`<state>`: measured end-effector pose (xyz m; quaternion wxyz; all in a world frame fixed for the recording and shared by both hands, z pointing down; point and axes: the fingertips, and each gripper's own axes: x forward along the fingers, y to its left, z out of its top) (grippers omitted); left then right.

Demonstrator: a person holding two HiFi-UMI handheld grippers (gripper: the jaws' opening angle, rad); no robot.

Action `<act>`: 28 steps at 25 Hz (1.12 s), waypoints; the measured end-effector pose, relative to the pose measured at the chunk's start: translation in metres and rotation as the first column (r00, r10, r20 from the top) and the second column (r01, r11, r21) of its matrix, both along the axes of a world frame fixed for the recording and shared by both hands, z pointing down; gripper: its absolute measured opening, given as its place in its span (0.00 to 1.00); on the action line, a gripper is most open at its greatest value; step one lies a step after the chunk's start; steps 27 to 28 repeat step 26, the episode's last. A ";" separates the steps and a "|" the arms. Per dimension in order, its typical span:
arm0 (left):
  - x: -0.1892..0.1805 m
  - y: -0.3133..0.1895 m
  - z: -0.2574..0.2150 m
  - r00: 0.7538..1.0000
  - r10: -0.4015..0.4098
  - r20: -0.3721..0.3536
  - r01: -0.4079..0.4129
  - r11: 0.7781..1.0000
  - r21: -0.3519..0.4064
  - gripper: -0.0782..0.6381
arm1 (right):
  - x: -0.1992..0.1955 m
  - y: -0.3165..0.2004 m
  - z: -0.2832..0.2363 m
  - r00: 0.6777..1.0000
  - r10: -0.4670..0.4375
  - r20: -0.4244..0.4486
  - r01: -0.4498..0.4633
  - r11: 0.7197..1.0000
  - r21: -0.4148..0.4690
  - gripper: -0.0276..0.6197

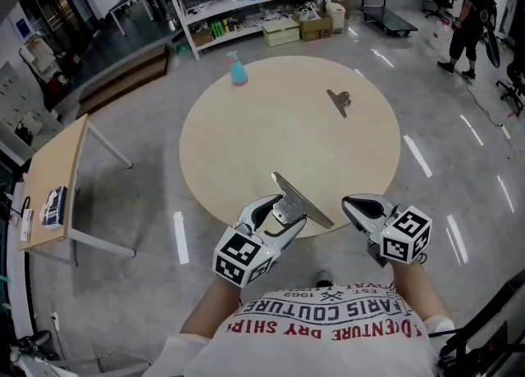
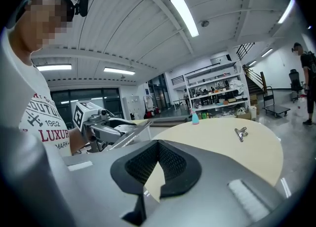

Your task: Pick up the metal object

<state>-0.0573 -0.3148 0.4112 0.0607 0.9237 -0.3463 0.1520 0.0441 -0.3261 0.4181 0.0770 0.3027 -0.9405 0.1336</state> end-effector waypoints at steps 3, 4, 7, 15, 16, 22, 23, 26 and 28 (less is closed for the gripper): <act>0.001 0.001 -0.003 1.000 0.008 -0.002 -0.008 1.000 0.000 0.50 | -0.001 0.001 -0.002 1.000 -0.004 -0.003 0.004 1.000 -0.004 0.04; 0.001 0.001 -0.003 1.000 0.009 -0.003 -0.009 1.000 0.001 0.50 | -0.001 0.000 -0.002 1.000 -0.005 -0.004 0.005 1.000 -0.004 0.04; 0.002 0.000 -0.002 1.000 0.006 0.002 -0.006 1.000 0.003 0.50 | -0.001 0.000 -0.001 1.000 -0.009 -0.008 0.009 1.000 -0.006 0.04; 0.006 0.001 0.000 1.000 0.015 0.016 -0.015 1.000 0.011 0.50 | 0.000 0.003 -0.001 1.000 -0.007 -0.014 0.007 1.000 -0.008 0.04; 0.006 0.001 0.000 1.000 0.016 0.016 -0.017 1.000 0.010 0.50 | 0.001 0.004 -0.001 1.000 -0.007 -0.016 0.007 1.000 -0.009 0.04; 0.010 0.003 0.001 1.000 0.024 0.016 -0.025 1.000 0.011 0.50 | 0.003 0.008 0.002 1.000 -0.008 -0.021 0.008 1.000 -0.009 0.04; 0.010 0.004 0.001 1.000 0.025 0.017 -0.025 1.000 0.010 0.50 | 0.004 0.008 0.001 1.000 -0.008 -0.021 0.008 1.000 -0.009 0.04; 0.011 0.007 0.000 1.000 0.027 0.017 -0.027 1.000 0.008 0.50 | 0.004 0.011 0.000 1.000 -0.007 -0.021 0.007 1.000 -0.008 0.04; 0.011 0.007 0.000 1.000 0.027 0.017 -0.027 1.000 0.008 0.50 | 0.004 0.011 0.000 1.000 -0.007 -0.021 0.007 1.000 -0.008 0.04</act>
